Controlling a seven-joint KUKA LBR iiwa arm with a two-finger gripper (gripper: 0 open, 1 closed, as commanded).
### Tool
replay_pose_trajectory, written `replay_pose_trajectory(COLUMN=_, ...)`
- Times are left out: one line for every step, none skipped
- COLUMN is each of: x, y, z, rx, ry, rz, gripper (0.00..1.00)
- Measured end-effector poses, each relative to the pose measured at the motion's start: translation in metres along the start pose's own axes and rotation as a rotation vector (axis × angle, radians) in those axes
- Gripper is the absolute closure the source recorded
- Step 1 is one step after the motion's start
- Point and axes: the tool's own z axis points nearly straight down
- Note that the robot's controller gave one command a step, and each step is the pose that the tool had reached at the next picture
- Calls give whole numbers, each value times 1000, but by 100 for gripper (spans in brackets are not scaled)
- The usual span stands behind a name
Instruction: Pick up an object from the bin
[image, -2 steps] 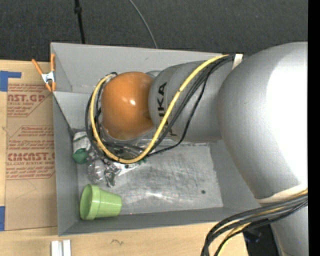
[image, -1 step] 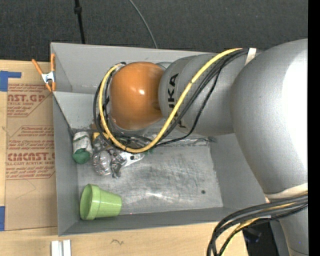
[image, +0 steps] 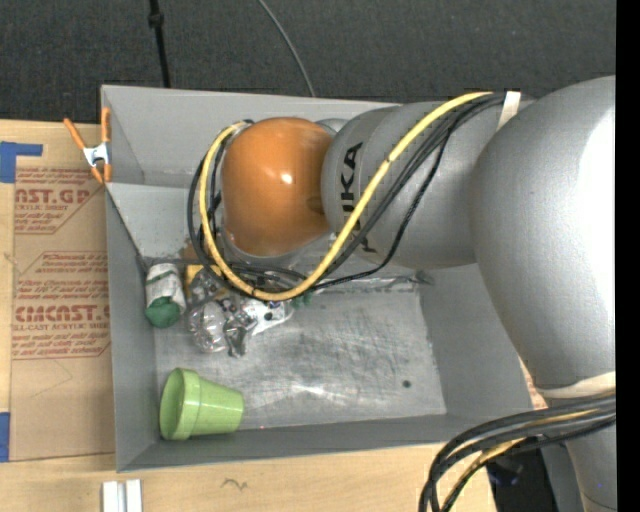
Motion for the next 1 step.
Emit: replay_pose_trajectory(x=-6, y=-2, z=-59, rx=1, ry=-4, rz=1, gripper=100)
